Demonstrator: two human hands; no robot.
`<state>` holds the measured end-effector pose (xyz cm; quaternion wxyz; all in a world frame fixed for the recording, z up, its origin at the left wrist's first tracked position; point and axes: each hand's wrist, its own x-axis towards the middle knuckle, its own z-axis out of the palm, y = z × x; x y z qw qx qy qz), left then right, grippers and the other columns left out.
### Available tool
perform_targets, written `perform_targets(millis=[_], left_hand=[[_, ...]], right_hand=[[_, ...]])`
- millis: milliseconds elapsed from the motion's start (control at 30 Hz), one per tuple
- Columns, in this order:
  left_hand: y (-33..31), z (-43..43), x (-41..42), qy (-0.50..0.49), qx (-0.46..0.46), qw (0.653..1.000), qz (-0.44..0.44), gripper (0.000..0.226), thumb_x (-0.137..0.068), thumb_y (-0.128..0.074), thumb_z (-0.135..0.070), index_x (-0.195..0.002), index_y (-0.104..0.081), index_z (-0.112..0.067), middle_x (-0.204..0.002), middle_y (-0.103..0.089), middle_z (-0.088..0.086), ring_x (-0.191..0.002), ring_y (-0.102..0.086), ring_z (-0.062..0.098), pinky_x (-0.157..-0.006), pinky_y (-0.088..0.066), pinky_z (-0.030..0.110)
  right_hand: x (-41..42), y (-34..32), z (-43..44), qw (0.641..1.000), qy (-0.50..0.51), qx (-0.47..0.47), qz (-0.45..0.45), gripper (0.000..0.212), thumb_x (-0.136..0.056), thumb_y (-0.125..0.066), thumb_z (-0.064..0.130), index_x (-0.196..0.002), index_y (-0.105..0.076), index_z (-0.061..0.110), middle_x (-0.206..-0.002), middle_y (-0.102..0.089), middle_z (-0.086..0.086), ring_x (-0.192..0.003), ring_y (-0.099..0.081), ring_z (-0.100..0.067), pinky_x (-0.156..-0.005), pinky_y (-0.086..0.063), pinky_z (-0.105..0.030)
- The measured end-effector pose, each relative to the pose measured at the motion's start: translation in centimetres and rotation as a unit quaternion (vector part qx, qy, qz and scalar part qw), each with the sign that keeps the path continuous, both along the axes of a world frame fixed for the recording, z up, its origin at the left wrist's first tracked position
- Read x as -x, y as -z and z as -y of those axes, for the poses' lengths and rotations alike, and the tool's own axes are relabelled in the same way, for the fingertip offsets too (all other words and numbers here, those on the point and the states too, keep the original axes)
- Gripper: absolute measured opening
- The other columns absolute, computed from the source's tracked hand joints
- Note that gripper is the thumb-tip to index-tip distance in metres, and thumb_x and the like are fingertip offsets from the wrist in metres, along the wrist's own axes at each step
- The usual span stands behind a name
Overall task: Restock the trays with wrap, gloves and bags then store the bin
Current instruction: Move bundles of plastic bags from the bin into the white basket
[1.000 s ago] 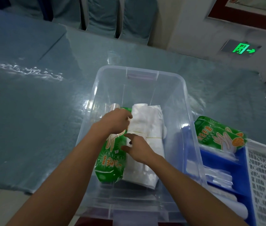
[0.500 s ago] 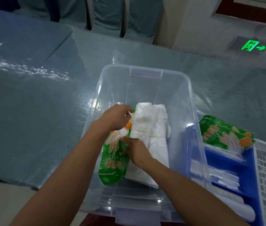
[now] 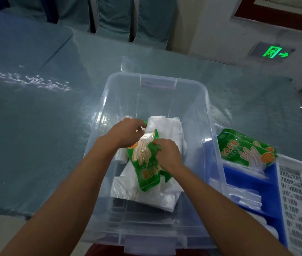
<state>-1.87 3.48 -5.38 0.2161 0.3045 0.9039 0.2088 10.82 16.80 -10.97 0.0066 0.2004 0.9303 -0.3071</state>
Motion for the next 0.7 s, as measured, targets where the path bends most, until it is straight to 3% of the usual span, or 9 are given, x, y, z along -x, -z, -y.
perform_targets(millis=[200,333,500,700], left_hand=[[-0.1,0.1,-0.1,0.019,0.016,1.000,0.008,0.032,-0.097,-0.056,-0.029,-0.126,-0.065,-0.022,-0.121,-0.069,0.006,-0.107,-0.064,0.024,-0.094,-0.052,0.043],[-0.2,0.2,-0.1,0.013,0.012,1.000,0.018,0.034,-0.098,-0.054,-0.029,-0.130,-0.063,-0.021,-0.126,-0.067,0.006,-0.108,-0.064,0.023,-0.095,-0.053,0.043],[-0.4,0.0,0.0,0.008,0.027,0.999,0.030,0.035,-0.099,-0.052,-0.028,-0.131,-0.062,-0.021,-0.126,-0.066,0.009,-0.105,-0.064,0.024,-0.093,-0.054,0.044],[-0.2,0.3,0.0,0.007,0.046,0.998,0.050,0.036,-0.098,-0.053,-0.029,-0.132,-0.060,-0.023,-0.130,-0.064,0.007,-0.111,-0.061,0.025,-0.098,-0.051,0.043]], right_hand=[[-0.1,-1.0,-3.2,0.981,0.023,-0.185,0.049,0.033,-0.084,-0.048,-0.005,-0.106,-0.065,0.013,-0.120,-0.059,-0.008,-0.108,-0.052,-0.031,-0.085,-0.046,-0.042],[-0.2,-0.9,-2.6,0.971,0.005,-0.229,0.061,0.042,-0.084,-0.057,0.002,-0.124,-0.059,0.015,-0.134,-0.050,-0.008,-0.118,-0.047,-0.029,-0.093,-0.043,-0.042],[-0.6,-0.4,1.8,0.975,-0.173,-0.136,0.043,0.040,-0.090,-0.054,0.007,-0.129,-0.063,0.013,-0.122,-0.060,-0.011,-0.113,-0.053,-0.030,-0.093,-0.047,-0.044],[-1.7,2.1,6.7,0.925,-0.358,-0.054,0.115,0.041,-0.095,-0.055,0.012,-0.136,-0.057,0.006,-0.136,-0.057,-0.018,-0.123,-0.051,-0.034,-0.103,-0.043,-0.045]])
